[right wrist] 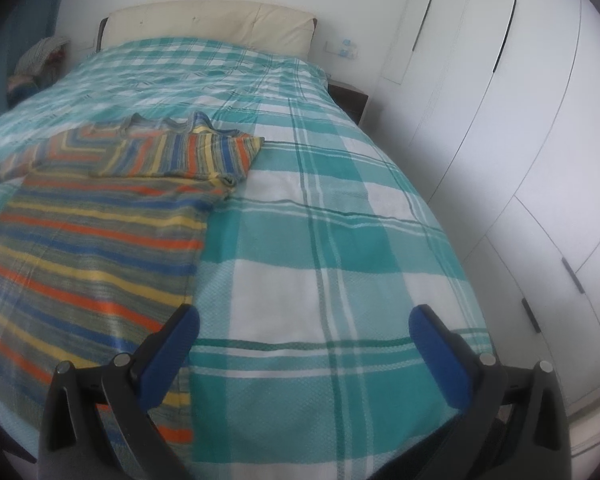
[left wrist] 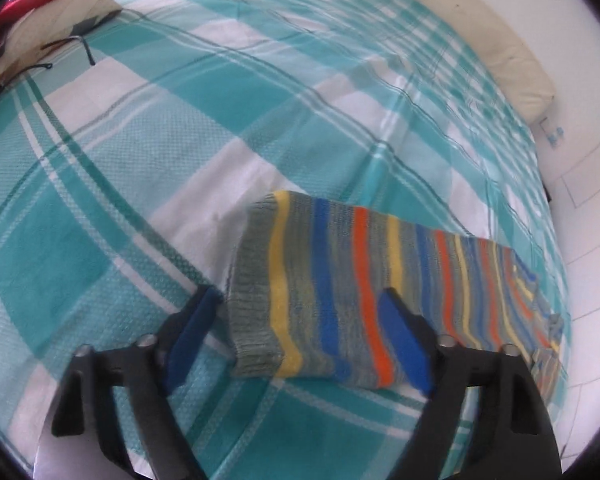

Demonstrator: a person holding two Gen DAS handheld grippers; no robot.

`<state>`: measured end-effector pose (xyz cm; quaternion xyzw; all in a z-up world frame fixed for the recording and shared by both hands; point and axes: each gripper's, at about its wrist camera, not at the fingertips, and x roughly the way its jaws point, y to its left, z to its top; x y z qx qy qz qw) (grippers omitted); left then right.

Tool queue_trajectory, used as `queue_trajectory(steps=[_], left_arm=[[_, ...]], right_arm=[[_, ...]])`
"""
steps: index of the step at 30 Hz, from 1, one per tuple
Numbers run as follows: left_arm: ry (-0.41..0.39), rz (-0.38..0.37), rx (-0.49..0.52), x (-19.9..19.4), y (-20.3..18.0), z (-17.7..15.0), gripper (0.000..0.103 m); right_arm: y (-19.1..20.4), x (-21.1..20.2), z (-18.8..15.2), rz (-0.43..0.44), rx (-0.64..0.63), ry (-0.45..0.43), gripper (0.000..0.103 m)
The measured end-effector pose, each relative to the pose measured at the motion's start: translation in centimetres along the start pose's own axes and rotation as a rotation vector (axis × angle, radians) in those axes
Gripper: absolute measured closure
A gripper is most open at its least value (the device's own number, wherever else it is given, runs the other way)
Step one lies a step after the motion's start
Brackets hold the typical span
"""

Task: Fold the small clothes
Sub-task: 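Grasp the other sleeve with the left gripper and fold it across the body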

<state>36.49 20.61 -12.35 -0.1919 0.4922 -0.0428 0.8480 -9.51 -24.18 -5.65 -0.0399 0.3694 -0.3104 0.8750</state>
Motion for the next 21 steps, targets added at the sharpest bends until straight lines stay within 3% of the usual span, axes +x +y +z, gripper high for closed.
queue_trajectory(steps=[1,2,4,6,9,13,16,19,21], left_arm=[[-0.007,0.011,0.019,0.3,-0.6,-0.1,0.087],[-0.002,0.020,0.022,0.4,-1.1,0.0,0.099],[-0.035,-0.005,0.036,-0.8,-2.8,0.3,0.101],[-0.084,-0.050,0.118,-3.1,-6.4,0.5,0.101],[-0.136,-0.152,0.302,-7.4,-14.3,-0.5,0.101],[-0.140,-0.318,0.542,-11.3,-25.5,-3.9,0.101],[-0.099,-0.398,0.655,-11.0,-32.1,-7.3,0.101],[-0.032,-0.417,0.721,-8.0,-36.3,-11.0,0.099],[0.042,-0.369,0.772,-4.9,-38.0,-13.8,0.083]], right_arm=[[-0.1,0.1,-0.2,-0.002,0.001,0.006,0.000],[-0.2,0.2,-0.3,-0.003,0.004,0.009,0.000],[-0.4,0.3,-0.5,-0.001,0.011,0.011,0.000],[-0.6,0.4,-0.4,0.002,0.020,0.006,0.000],[-0.7,0.5,-0.1,0.009,0.025,-0.005,0.000],[-0.5,0.8,0.5,0.025,0.023,-0.013,0.000],[-0.4,0.8,0.7,0.035,0.039,-0.020,0.000],[-0.6,0.6,0.3,0.040,0.055,-0.016,0.000],[-0.7,0.8,-0.1,0.040,0.057,-0.002,0.000]])
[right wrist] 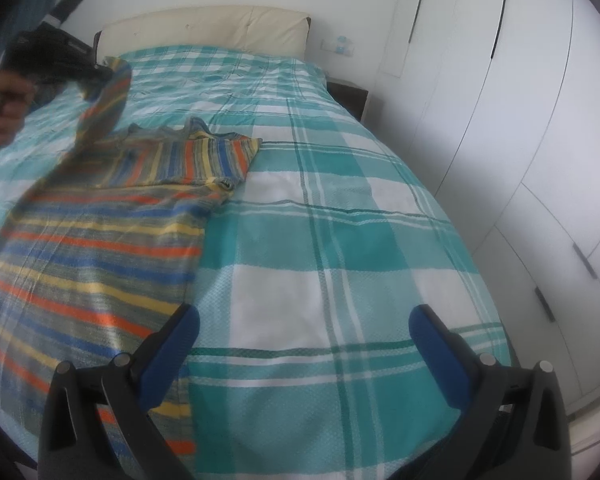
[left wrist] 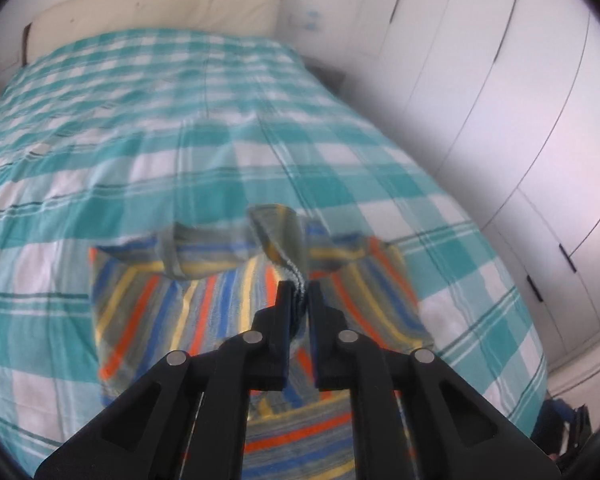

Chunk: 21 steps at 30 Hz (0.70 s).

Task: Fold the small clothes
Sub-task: 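Grasp the other sleeve with the left gripper and fold it across the body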

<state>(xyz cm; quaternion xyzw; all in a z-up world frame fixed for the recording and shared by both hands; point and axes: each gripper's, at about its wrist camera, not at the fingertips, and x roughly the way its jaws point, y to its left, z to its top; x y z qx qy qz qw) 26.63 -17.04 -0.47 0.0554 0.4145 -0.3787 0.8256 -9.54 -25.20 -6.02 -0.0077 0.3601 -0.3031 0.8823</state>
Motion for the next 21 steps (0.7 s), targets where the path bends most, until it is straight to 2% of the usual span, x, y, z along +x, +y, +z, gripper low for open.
queue_trajectory(steps=[1,2,3,5,8,10,13,15,19,21], left_arm=[[0.053,0.029,0.015,1.7,-0.7,-0.8,0.046],[0.090,0.074,0.025,2.7,-1.4,-2.0,0.020],[0.091,0.107,0.038,2.8,-1.8,-3.3,0.019],[0.080,0.118,0.057,2.3,-1.2,-5.1,0.019],[0.069,0.176,0.042,0.6,0.7,-7.0,0.017],[0.068,0.273,0.074,-0.5,1.4,-7.9,0.015],[0.051,0.444,0.180,-1.9,1.5,-8.8,0.009],[0.037,0.517,0.238,-2.4,1.5,-9.1,0.008],[0.049,0.545,0.292,-2.8,2.5,-9.0,0.006],[0.089,0.503,0.277,-2.6,4.3,-8.9,0.004]], right_arm=[[-0.1,0.1,-0.3,0.001,0.001,0.008,0.000],[-0.3,0.1,-0.5,0.001,0.004,0.015,0.000],[-0.6,0.1,-0.7,0.001,0.007,0.020,0.000],[-1.2,0.0,-1.1,-0.004,0.014,0.021,0.000],[-2.0,0.3,-1.8,-0.015,0.023,0.030,0.000],[-2.2,0.9,-2.2,-0.017,0.026,0.050,0.000],[-1.7,1.7,-2.4,-0.002,0.026,0.075,0.000],[-1.0,1.6,-2.2,0.023,0.031,0.071,0.000],[0.9,0.8,-1.3,0.060,0.012,0.040,0.000],[1.5,0.5,-1.1,0.075,-0.002,0.030,0.000]])
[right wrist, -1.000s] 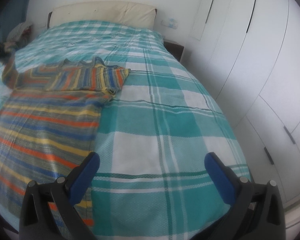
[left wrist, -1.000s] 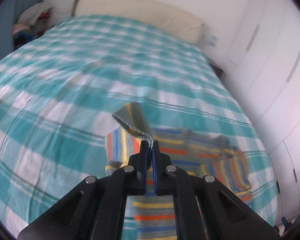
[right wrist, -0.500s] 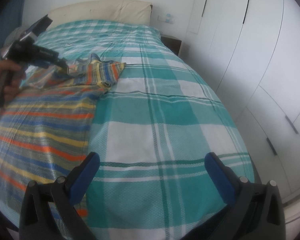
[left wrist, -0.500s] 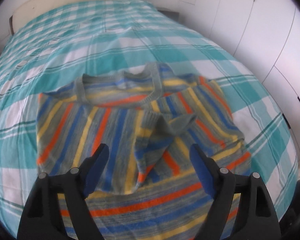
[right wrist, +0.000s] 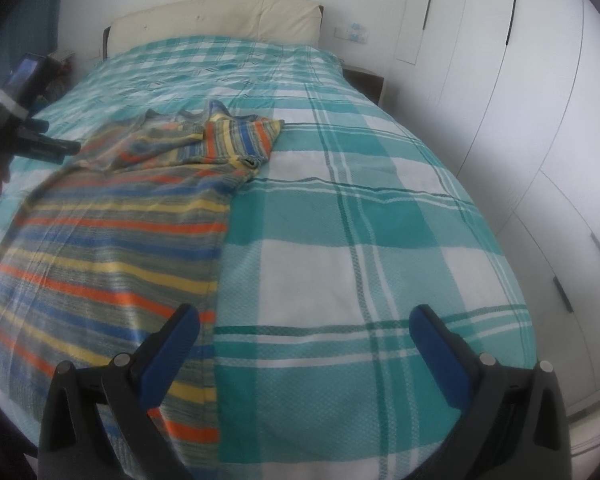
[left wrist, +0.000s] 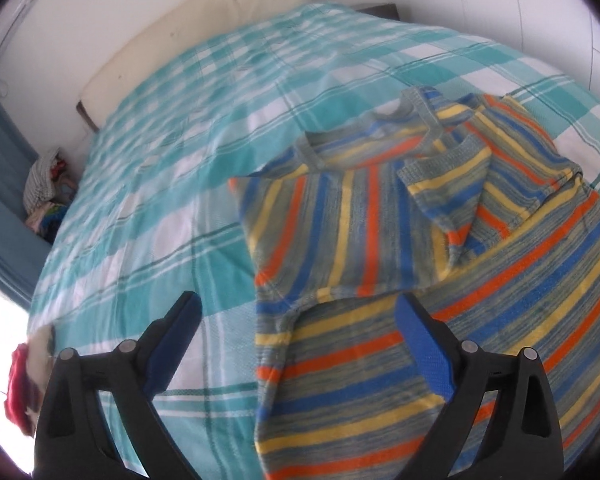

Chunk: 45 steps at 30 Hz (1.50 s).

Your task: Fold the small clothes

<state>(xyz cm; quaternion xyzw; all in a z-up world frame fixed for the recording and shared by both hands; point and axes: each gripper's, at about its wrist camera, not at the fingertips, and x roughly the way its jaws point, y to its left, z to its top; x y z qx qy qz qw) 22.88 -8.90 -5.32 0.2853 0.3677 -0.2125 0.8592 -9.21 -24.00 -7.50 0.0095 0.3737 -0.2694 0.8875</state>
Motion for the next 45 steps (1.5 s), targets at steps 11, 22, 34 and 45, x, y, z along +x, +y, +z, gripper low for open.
queue_trajectory(steps=[11,22,34,45], left_arm=[[0.037,-0.106,-0.142,7.4,4.0,-2.1,0.097],[0.035,-0.128,-0.338,5.4,9.6,-5.6,0.040],[0.164,-0.439,-0.542,13.8,10.1,1.8,0.096],[0.036,-0.150,-0.524,8.0,11.5,1.0,0.053]], right_arm=[[-0.6,0.4,-0.7,-0.033,0.003,0.040,0.000],[-0.3,0.7,-0.6,-0.020,-0.010,0.037,0.000],[1.1,0.5,0.5,-0.013,-0.030,0.011,0.000],[-0.8,1.7,-0.1,-0.046,-0.024,0.051,0.000]])
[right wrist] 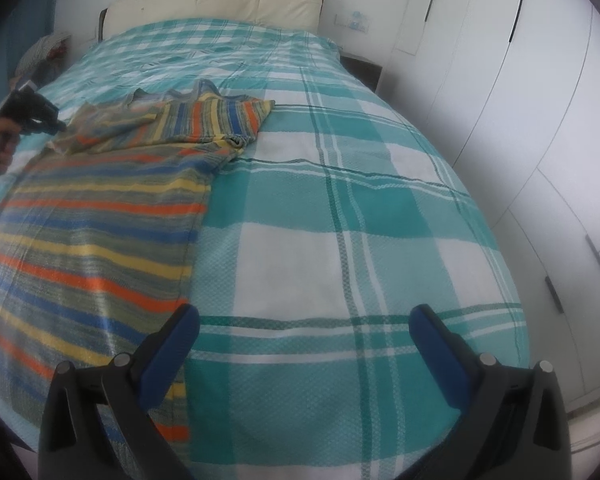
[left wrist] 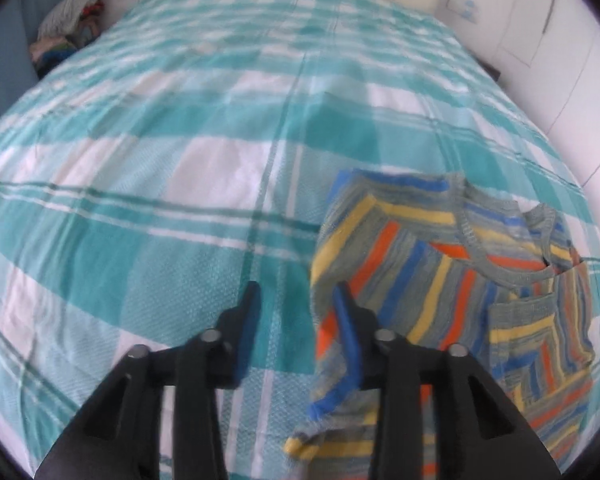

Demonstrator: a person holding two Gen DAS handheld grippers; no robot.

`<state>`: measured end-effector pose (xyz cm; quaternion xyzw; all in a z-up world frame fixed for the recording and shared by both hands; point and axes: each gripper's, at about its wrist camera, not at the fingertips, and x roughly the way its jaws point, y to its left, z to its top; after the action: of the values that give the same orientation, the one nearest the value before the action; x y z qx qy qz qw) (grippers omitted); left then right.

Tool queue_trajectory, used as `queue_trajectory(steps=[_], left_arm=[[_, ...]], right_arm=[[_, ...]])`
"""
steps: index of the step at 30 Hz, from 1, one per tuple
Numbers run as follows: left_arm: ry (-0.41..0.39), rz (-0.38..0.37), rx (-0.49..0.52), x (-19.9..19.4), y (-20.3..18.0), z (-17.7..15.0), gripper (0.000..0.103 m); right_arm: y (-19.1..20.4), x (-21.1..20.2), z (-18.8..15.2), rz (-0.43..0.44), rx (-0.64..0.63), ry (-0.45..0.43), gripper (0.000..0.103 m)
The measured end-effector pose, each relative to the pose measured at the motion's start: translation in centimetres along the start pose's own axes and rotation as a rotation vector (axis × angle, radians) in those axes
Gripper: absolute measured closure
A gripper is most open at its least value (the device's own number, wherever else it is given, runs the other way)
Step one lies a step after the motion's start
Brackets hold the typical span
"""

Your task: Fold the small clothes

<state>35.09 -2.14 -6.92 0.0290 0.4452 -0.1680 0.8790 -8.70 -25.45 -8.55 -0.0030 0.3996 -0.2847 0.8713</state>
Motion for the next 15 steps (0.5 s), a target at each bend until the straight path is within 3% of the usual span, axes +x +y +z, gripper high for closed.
queue_trajectory(steps=[2,7,10,11,13,15], left_arm=[[-0.047,-0.051,0.118,-2.4,-2.1,-0.8,0.042],[0.109,-0.089,0.372,-1.4,-8.2,-4.2,0.041],[0.118,-0.127,0.458,-1.0,-11.3,-6.2,0.041],[0.103,-0.182,0.486,-1.7,-12.3,-6.9,0.040],[0.084,-0.362,0.563,-3.8,-14.3,-8.5,0.032],[0.049,-0.449,0.647,-5.9,-15.7,-9.9,0.022]], right_arm=[[-0.2,-0.3,0.3,0.002,0.011,-0.015,0.000],[-0.1,-0.5,1.0,0.022,0.032,-0.027,0.000],[0.2,-1.0,1.3,0.027,0.025,-0.042,0.000],[0.3,-1.2,1.3,0.028,0.024,-0.046,0.000],[0.3,-1.5,1.1,0.031,0.025,-0.052,0.000],[0.1,-1.6,0.9,0.027,0.025,-0.049,0.000]])
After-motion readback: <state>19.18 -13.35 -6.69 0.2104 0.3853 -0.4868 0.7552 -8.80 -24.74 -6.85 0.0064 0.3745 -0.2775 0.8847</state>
